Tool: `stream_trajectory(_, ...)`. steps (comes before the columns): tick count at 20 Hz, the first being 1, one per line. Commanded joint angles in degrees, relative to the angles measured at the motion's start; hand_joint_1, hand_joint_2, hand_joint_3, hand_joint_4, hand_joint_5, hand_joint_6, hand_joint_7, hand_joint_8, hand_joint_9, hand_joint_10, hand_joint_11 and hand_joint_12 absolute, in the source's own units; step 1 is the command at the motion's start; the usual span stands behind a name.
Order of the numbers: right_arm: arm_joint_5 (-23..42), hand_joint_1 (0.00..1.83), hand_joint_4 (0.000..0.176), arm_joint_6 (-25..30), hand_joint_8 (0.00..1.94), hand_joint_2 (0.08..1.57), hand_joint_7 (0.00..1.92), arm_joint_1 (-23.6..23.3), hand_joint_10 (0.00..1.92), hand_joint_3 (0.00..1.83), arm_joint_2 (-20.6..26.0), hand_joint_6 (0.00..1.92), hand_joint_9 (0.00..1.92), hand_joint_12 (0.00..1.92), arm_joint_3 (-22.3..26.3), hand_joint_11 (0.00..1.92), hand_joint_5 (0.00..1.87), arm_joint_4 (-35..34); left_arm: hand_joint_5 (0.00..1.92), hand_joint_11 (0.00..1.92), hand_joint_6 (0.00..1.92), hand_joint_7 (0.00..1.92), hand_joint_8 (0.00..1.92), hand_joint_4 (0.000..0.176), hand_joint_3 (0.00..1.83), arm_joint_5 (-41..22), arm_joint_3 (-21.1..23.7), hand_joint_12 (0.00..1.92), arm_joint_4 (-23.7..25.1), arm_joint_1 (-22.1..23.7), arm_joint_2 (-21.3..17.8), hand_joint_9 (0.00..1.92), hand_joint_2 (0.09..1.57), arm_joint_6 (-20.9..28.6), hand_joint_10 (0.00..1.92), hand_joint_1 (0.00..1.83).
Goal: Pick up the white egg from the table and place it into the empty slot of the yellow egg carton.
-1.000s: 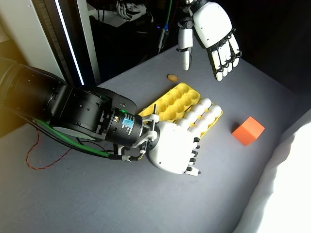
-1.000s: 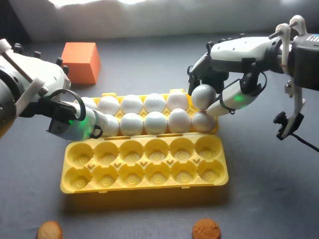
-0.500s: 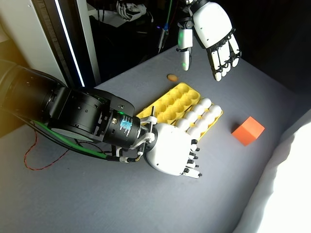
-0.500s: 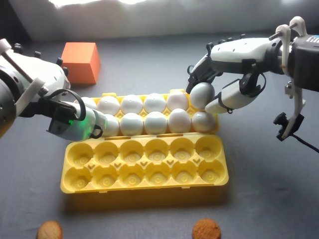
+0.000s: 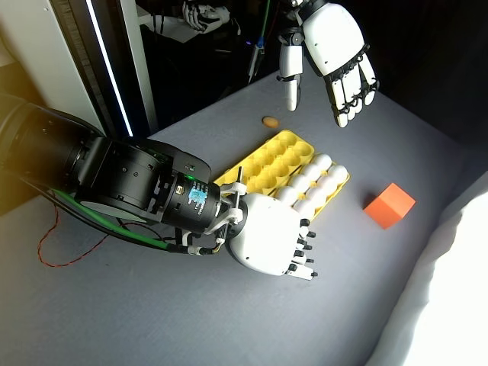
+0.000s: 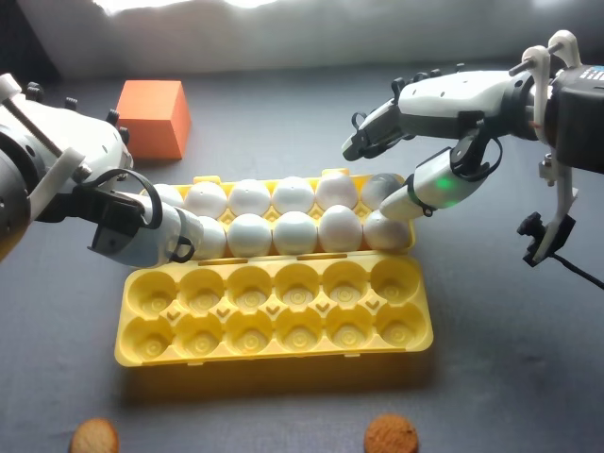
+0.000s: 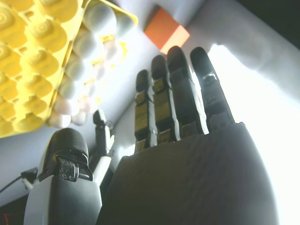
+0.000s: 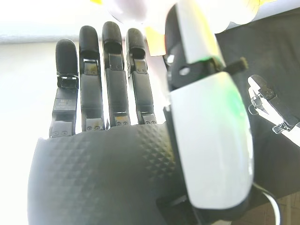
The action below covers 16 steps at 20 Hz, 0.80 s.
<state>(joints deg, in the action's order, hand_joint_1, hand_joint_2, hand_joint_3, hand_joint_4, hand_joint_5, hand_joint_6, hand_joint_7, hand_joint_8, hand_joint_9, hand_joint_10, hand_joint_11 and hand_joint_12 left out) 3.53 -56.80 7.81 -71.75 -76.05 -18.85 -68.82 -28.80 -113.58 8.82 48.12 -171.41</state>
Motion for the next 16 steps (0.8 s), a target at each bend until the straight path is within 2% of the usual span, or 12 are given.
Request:
stream_trajectory(1, 6.0, 0.89, 0.000, -1.7, 0.00, 1.09, 0.46, -0.6, 0.25, 0.00, 0.9, 0.02, 0.31, 1.13, 0.0, 0.00, 0.41, -0.2, 0.30, 0.00, 0.00, 0.37, 0.00, 0.000, 0.00, -0.7, 0.0, 0.58, 5.0, 0.4, -0.5, 0.34, 1.22, -0.4, 0.00, 0.00)
stream_trajectory(4, 10.2, 0.89, 0.000, -9.4, 0.00, 1.08, 0.42, -0.9, 0.18, 0.00, 3.1, 0.00, 0.31, 1.08, 1.8, 0.00, 0.38, -0.1, 0.30, 0.01, 0.00, 0.37, 0.00, 0.000, 0.00, -0.7, 0.0, 0.58, 5.0, 0.4, -0.5, 0.35, 1.22, -0.4, 0.00, 0.00)
stream_trajectory(6, 13.9, 0.94, 0.000, -10.1, 0.00, 1.07, 0.39, -1.8, 0.15, 0.00, 5.7, 0.00, 0.29, 1.02, 3.8, 0.00, 0.35, 6.2, 0.31, 0.02, 0.00, 0.38, 0.01, 0.000, 0.00, -0.7, 0.0, 0.59, 5.0, 0.4, -0.5, 0.36, 1.22, -0.4, 0.01, 0.00)
stream_trajectory(8, 16.2, 0.94, 0.000, -10.1, 0.00, 1.08, 0.31, -2.3, 0.07, 0.00, 9.0, 0.00, 0.24, 0.79, 6.4, 0.00, 0.29, 11.8, 0.32, 0.03, 0.01, 0.38, 0.00, 0.000, 0.00, -0.7, 0.0, 0.60, 5.0, 0.4, -0.5, 0.36, 1.23, -0.4, 0.00, 0.00)
stream_trajectory(10, 14.9, 0.94, 0.000, -13.4, 0.00, 1.07, 0.31, -2.3, 0.06, 0.00, 12.2, 0.00, 0.24, 0.75, 9.2, 0.00, 0.28, 15.6, 0.32, 0.02, 0.00, 0.39, 0.00, 0.000, 0.00, -0.7, 0.0, 0.60, 5.0, 0.4, -0.5, 0.36, 1.23, -0.4, 0.00, 0.00)
stream_trajectory(12, 13.9, 0.93, 0.000, -13.8, 0.00, 1.07, 0.28, -1.2, 0.03, 0.00, 16.0, 0.00, 0.22, 0.68, 12.7, 0.00, 0.26, 18.3, 0.34, 0.02, 0.01, 0.40, 0.01, 0.000, 0.00, -0.7, 0.0, 0.60, 5.2, 0.4, -0.5, 0.38, 1.23, -0.4, 0.01, 0.00)
stream_trajectory(16, 12.7, 0.95, 0.000, -15.5, 0.00, 1.08, 0.26, 1.1, 0.01, 0.00, 25.3, 0.00, 0.20, 0.56, 19.6, 0.00, 0.25, 19.2, 0.33, 0.02, 0.01, 0.40, 0.01, 0.000, 0.00, -0.6, 0.0, 0.61, 5.4, 0.3, -0.5, 0.38, 1.23, -0.4, 0.01, 0.00)
